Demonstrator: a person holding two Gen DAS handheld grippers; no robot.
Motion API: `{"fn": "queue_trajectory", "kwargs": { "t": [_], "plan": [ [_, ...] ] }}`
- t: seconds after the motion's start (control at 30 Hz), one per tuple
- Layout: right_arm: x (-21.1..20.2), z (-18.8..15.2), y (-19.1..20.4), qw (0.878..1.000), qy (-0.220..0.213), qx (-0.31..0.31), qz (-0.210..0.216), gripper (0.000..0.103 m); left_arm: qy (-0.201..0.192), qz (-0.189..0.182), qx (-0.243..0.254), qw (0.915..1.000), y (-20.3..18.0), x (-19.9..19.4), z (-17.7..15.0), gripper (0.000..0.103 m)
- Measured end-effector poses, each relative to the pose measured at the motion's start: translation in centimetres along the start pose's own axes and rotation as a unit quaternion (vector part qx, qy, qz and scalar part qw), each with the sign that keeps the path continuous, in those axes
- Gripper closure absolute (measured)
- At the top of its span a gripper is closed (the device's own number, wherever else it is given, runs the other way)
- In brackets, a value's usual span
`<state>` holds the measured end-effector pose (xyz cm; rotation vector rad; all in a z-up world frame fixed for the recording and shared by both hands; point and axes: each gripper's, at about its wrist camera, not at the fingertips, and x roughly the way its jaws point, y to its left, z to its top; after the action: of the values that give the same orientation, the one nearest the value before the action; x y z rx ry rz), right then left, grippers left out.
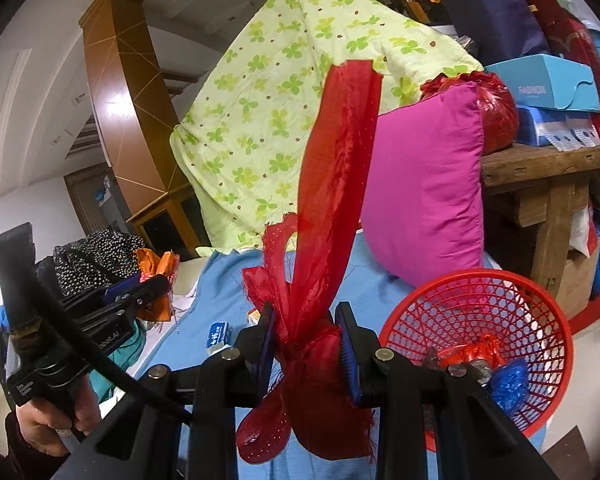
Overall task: Collect trash
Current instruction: 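Carry the orange bag and red ribbon over the red basket with both tools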
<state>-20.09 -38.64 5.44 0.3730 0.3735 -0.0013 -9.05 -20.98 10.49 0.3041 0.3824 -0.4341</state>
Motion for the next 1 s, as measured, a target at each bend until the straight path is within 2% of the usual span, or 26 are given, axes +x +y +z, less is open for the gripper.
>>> {"fn": "queue_trajectory", "kwargs": {
  "t": [1.0],
  "plan": [
    [-3.3, 0.1, -3.5, 0.998, -0.024, 0.020, -0.047, 0.072, -0.005, -0.052, 0.030, 0.9982, -5.8, 1.7, 1.6, 0.076]
  ]
}}
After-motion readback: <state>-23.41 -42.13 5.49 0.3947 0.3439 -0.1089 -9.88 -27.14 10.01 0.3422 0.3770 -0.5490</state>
